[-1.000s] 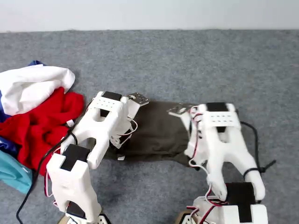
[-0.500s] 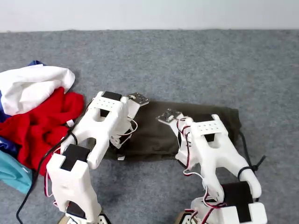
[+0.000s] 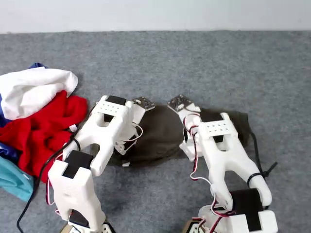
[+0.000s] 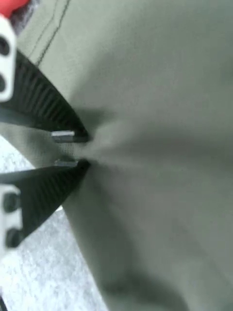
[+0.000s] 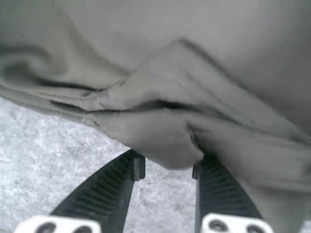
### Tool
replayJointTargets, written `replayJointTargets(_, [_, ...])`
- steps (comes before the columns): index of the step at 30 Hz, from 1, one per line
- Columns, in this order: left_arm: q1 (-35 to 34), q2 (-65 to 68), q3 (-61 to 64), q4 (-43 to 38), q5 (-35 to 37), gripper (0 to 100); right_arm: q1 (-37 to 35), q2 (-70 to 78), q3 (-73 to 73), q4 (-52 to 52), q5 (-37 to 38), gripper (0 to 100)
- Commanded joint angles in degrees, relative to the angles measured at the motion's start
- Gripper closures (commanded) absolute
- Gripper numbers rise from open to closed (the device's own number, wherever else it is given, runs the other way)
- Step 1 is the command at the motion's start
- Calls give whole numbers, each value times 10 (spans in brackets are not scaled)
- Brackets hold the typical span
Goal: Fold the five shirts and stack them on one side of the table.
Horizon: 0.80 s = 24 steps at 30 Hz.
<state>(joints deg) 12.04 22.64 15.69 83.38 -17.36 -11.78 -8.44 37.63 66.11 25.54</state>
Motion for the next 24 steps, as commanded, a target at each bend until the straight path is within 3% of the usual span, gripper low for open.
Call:
replayJointTargets(1, [6,9,30,4,-20,916,-2,-8,-49,12,-9,827])
replayJointTargets(14, [6,9,30,4,-20,916,-2,-1,-55,-99,-42,827])
replayJointTargets(24, [6,9,30,5,-20,916,-2,-1,42,-176,-48,827])
